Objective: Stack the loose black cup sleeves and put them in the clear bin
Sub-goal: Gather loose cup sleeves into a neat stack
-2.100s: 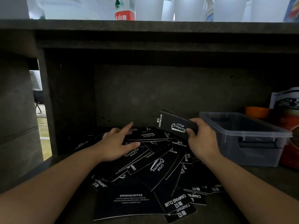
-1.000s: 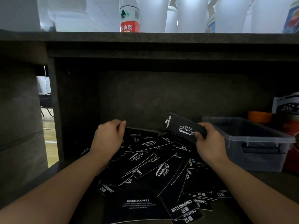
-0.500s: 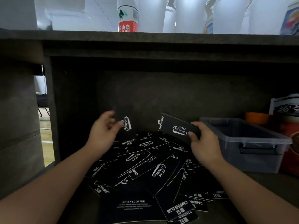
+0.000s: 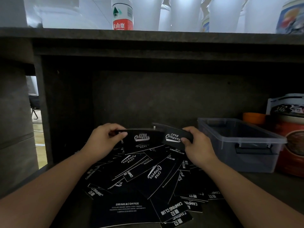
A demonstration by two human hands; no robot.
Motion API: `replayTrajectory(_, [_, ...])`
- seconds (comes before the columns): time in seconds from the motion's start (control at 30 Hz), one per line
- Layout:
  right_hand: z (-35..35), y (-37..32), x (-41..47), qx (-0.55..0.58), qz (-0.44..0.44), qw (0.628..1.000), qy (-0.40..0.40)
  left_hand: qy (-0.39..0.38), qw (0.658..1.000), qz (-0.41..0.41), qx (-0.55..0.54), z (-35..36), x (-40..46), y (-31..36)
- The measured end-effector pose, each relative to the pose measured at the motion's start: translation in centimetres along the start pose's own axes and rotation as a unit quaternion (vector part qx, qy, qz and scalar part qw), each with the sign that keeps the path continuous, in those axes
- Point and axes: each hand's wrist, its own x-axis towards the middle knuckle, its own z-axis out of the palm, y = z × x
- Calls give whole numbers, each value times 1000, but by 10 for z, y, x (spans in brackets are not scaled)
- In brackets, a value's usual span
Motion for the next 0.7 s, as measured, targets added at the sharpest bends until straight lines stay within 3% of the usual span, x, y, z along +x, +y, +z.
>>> replayTrajectory(0.2, [0, -9, -4, 21, -60, 997, -49, 21, 999, -19, 26, 5, -2, 1])
replayTrajectory(0.43, [6, -16, -10, 6, -107, 988, -110, -21, 996, -24, -87, 24, -6, 19])
replayTrajectory(0.57, [4, -15, -9, 18, -76, 996, -31, -22, 999, -39, -12, 22, -5, 13])
replayTrajectory(0.7, [-5, -11, -4, 49, -27, 995, 78, -164, 974, -78, 134, 11, -7, 2])
